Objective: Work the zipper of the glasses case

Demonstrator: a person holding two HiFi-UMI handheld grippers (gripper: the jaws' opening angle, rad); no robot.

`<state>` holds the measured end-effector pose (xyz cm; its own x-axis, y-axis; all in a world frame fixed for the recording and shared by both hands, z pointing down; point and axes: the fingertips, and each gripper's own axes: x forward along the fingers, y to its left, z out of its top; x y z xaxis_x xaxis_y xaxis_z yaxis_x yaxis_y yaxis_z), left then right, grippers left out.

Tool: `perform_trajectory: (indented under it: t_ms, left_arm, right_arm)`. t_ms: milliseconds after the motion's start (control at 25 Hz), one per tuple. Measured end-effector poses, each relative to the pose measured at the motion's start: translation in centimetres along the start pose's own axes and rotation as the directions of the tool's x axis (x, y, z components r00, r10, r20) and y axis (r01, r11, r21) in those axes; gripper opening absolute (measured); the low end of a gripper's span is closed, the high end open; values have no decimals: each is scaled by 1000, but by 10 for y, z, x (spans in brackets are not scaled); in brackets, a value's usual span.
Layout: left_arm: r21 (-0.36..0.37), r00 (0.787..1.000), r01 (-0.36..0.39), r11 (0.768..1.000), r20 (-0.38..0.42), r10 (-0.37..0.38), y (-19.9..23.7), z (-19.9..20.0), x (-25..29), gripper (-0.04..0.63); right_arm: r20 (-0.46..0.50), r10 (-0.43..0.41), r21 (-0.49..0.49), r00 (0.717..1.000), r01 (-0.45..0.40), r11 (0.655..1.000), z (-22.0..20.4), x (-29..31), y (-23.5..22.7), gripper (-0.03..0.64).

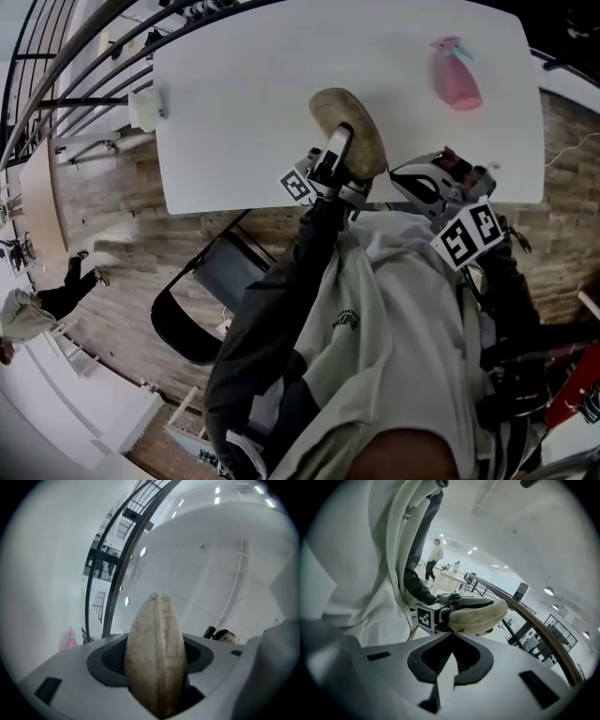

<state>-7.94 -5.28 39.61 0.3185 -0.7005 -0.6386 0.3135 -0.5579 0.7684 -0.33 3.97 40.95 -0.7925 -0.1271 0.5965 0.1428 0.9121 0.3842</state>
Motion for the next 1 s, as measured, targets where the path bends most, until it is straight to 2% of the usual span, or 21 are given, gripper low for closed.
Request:
perform_trajectory:
  t_ms: [120, 240, 360, 440, 480, 560, 640, 680, 800, 920, 960, 1000]
  left_arm:
    - [-57, 995, -17, 998, 100, 22, 10, 13, 4, 289]
    - [-168, 970, -120, 978, 188, 151, 43, 16, -9, 290]
    - [-197, 947, -252, 948, 154, 284, 81, 8, -33, 290]
    - [-237, 933, -300, 924, 127, 336, 101, 4, -47, 291]
    - [-264, 925, -316, 911, 126, 358, 109, 5, -54, 292]
    - [-305, 904, -356, 884, 128, 408, 125, 9, -68, 293]
    - [-332, 881, -405, 852, 107, 461, 136, 11, -84, 298]
    - [-342, 876, -422, 840, 86, 475, 137, 10, -90, 314]
    - [-320, 872, -470, 822, -23, 489, 131, -1, -100, 314]
    - [-248, 842, -539, 805, -155, 516, 120, -24, -109, 314]
    - [-245, 839, -543, 803, -180, 513, 115, -29, -112, 314]
    - [-257, 846, -533, 806, -192, 498, 110, -32, -112, 314]
  right_arm:
    - [-11, 4, 10, 1000, -4, 1000, 2, 14, 9, -5]
    - [-34, 34, 56, 999, -32, 998, -8, 38, 17, -5]
    - [-33, 116, 135, 993, -110, 985, -36, 54, 34, -3]
    - [33, 154, 225, 988, -158, 961, -51, 57, 38, -3]
    - [86, 145, 291, 986, -164, 942, -56, 57, 36, -4]
    - [180, 75, 433, 981, -147, 890, -69, 56, 21, -3]
    - [211, -29, 554, 977, -95, 827, -90, 57, -3, -3]
    - [208, -84, 603, 974, -60, 795, -101, 57, -16, -5]
    - [183, -198, 705, 963, 12, 709, -132, 63, -47, -5]
    - [175, -219, 764, 960, 8, 645, -150, 72, -53, -3]
    - [168, -222, 779, 961, 9, 627, -155, 74, -52, -3]
    - [154, -227, 792, 962, 17, 610, -160, 75, -52, -3]
